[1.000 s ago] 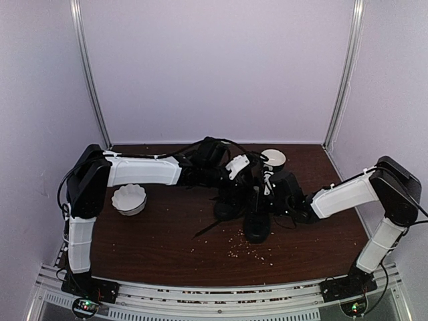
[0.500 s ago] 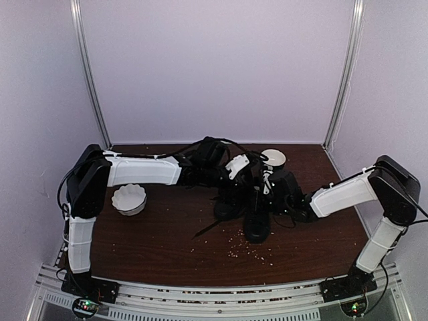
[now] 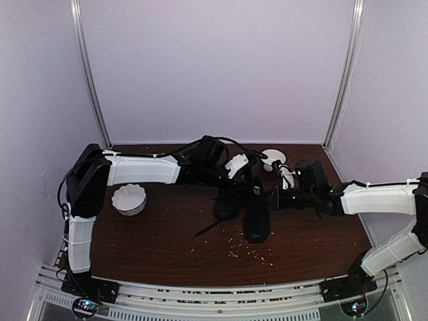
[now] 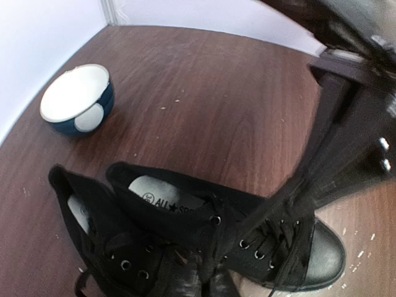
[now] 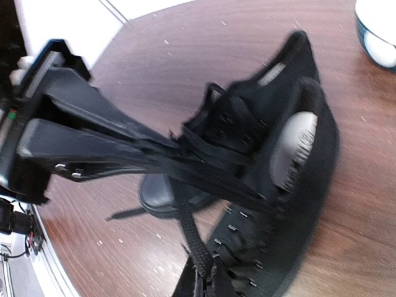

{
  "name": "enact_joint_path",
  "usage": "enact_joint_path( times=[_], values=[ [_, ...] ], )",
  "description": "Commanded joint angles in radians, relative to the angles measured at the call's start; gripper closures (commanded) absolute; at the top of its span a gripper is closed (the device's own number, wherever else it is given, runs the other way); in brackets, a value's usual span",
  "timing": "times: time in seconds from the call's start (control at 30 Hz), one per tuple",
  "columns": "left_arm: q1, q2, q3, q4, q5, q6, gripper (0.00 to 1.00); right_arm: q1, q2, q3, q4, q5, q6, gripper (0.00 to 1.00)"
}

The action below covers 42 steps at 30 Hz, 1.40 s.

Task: Tie the shoes
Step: Pull the crossed shoelace from the shoe.

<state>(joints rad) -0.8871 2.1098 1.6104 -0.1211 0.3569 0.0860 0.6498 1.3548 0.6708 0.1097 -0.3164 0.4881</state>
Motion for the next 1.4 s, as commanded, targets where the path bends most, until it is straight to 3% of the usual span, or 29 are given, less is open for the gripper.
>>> enact_joint_path(
  times=[0.0, 0.07, 0.1, 0.17, 0.27, 0.47, 0.73, 1.07, 1.27, 1.33, 1.37],
  values=[
    [0.005, -0.01, 0.005, 0.007, 0.08, 0.034, 0.74, -0.04, -0.026, -0.022, -0.134, -0.115, -0.054, 1.0],
    [0.007, -0.03, 0.009, -0.043, 0.115, 0.08, 0.47, -0.049, -0.029, -0.008, -0.185, -0.13, -0.076, 1.0],
    [0.007, -0.048, 0.006, -0.076, 0.125, 0.112, 0.4, -0.05, -0.031, 0.0, -0.206, -0.134, -0.088, 1.0],
    [0.008, -0.099, -0.023, -0.12, 0.114, 0.175, 0.29, -0.055, -0.038, 0.006, -0.231, -0.136, -0.105, 1.0],
    [0.025, -0.146, -0.059, -0.198, 0.094, 0.285, 0.26, -0.063, -0.047, 0.007, -0.242, -0.151, -0.119, 1.0],
    [0.048, -0.111, -0.043, -0.264, 0.028, 0.358, 0.38, -0.071, -0.049, 0.015, -0.236, -0.17, -0.125, 1.0],
    [0.025, -0.075, -0.05, -0.121, -0.003, 0.445, 0.36, -0.08, -0.072, 0.036, -0.274, -0.152, -0.132, 1.0],
    [-0.005, 0.014, 0.026, -0.167, -0.007, 0.491, 0.44, -0.085, -0.077, 0.034, -0.274, -0.145, -0.132, 1.0],
    [-0.016, 0.049, 0.04, -0.113, -0.114, 0.46, 0.62, -0.09, -0.083, 0.043, -0.28, -0.143, -0.135, 1.0],
    [-0.016, 0.045, 0.047, -0.125, -0.149, 0.447, 0.73, -0.099, -0.092, 0.043, -0.29, -0.138, -0.135, 1.0],
    [-0.016, 0.036, 0.046, -0.137, -0.158, 0.441, 0.86, -0.104, -0.099, 0.042, -0.295, -0.131, -0.135, 1.0]
  ],
)
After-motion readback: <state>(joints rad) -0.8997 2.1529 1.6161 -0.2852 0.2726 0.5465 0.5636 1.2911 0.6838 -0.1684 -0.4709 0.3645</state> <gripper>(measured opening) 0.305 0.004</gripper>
